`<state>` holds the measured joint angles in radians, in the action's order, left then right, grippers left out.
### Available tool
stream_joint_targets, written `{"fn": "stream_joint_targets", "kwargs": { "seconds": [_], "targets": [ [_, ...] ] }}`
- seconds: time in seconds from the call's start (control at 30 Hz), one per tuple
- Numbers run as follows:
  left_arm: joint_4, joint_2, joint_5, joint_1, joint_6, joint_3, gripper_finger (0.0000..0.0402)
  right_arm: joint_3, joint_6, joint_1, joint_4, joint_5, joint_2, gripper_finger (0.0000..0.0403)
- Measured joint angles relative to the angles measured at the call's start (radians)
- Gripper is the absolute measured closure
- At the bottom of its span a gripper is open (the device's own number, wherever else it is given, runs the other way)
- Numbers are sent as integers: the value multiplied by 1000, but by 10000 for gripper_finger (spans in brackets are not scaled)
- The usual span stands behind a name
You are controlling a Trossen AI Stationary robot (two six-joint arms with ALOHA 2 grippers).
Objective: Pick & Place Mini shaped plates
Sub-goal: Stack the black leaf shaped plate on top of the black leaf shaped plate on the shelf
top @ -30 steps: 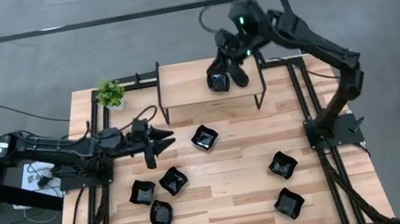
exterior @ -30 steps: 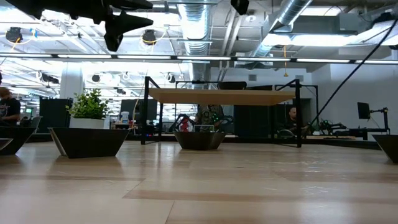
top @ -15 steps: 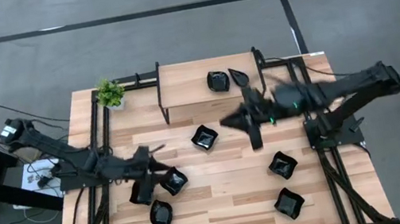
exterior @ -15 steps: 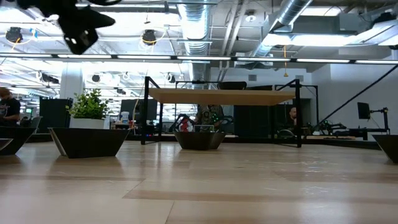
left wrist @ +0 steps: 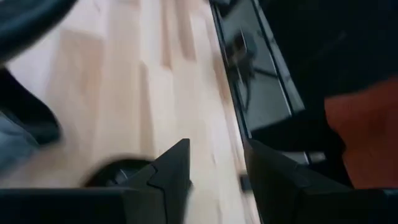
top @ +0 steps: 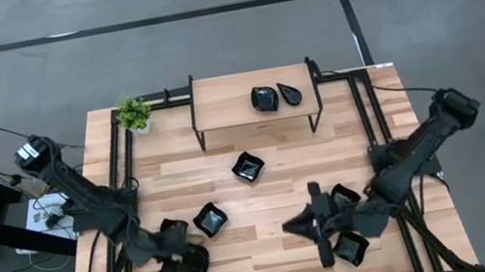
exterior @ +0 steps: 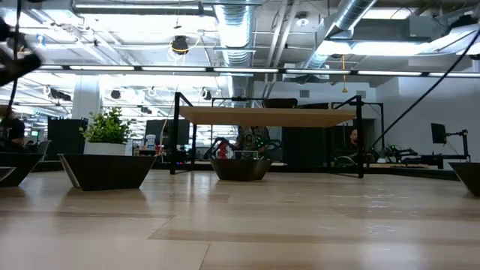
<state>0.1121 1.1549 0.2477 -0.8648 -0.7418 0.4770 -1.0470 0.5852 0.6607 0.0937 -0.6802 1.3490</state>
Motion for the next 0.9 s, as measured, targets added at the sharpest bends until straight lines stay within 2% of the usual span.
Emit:
{"fn": "stream_joint_targets", "kwargs": {
  "seconds": [0.17,0.37,0.63,0.9],
  "targets": [
    [6,89,-4,-93,-60,0,248,0,-5,35,64,-2,66,367],
    [22,200,13,-131,-83,0,248,0,24,57,65,2,80,367],
    [20,311,14,-132,28,0,248,0,22,58,67,-1,80,367],
    [11,326,75,-132,144,1,248,0,26,58,67,2,80,367]
  ]
}}
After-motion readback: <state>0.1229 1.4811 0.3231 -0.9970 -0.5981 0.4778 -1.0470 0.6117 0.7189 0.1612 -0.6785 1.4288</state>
